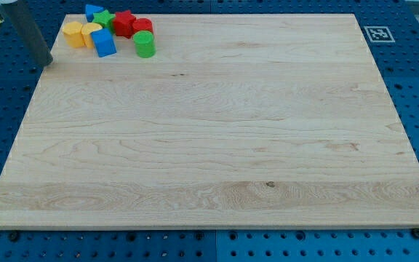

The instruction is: Point your arm at the yellow hexagon

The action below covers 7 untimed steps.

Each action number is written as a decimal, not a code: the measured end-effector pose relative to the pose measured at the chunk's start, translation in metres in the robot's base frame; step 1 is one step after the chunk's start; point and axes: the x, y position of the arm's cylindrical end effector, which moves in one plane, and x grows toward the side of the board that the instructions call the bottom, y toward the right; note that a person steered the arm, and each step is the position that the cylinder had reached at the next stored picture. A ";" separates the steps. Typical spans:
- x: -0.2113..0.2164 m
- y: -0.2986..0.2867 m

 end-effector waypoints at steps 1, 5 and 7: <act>-0.027 -0.002; -0.092 -0.002; -0.062 0.045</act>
